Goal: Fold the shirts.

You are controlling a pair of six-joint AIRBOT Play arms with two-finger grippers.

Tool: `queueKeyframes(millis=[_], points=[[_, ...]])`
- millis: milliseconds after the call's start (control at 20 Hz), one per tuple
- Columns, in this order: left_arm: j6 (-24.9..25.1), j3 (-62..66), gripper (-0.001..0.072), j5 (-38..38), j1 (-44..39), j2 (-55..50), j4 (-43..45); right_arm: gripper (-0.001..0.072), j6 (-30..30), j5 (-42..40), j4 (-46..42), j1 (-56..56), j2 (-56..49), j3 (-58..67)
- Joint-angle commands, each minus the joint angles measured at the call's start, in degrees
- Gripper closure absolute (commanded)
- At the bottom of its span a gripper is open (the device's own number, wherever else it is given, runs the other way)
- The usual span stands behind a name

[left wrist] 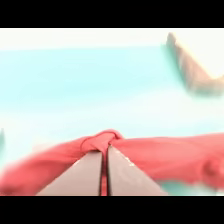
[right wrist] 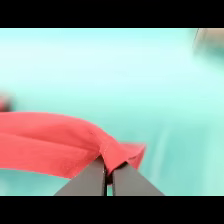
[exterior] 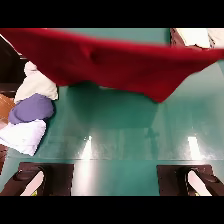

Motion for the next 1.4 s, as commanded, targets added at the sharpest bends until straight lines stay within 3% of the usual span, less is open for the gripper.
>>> queueKeyframes(millis=[0,150,350,700,850,1000,1100,1250,1350], points=[[-2.69,18.01,0.0684,0.72,-0.02,0.79,0.2,0.0695,2.84,2.78,-5.25,0.02,2.86,17.38],[-3.82,26.97,0.0684,0.55,-0.02,0.79,0.22,0.0695,5.81,7.8,-9.01,0.0,1.77,27.96],[-3.85,26.36,0.0684,-0.26,-0.02,0.44,0.68,0.0696,7.87,15.63,-9.07,0.02,-3.43,36.89],[-4.7,10.97,0.0683,-13.57,-0.02,-13.49,-0.22,0.0696,9.01,18.56,-9.92,3.41,-15.76,18.97],[-4.59,4.39,0.0683,-15.45,-0.02,-24.02,-0.63,0.0696,8.98,18.4,-16.85,7.28,-25.44,12.17],[-3.28,0.11,0.0682,-14.14,-0.04,-36.46,-2.05,0.0696,8.92,15.13,-17.7,8.52,-35.85,9.14],[0.39,0.09,0.0683,-11.63,-1.05,-44.06,-3.1,0.0695,8.92,12.41,-17.4,8.5,-42.51,10.75],[2.82,0.68,0.0683,0.31,-2.21,-51.06,-3.26,0.0696,8.35,8.39,-17.38,8.31,-50.31,18.29],[2.84,1.88,0.0683,4.42,-2.21,-52.43,-3.39,0.0695,8.33,6.88,-16.06,8.04,-53.72,24.0]])
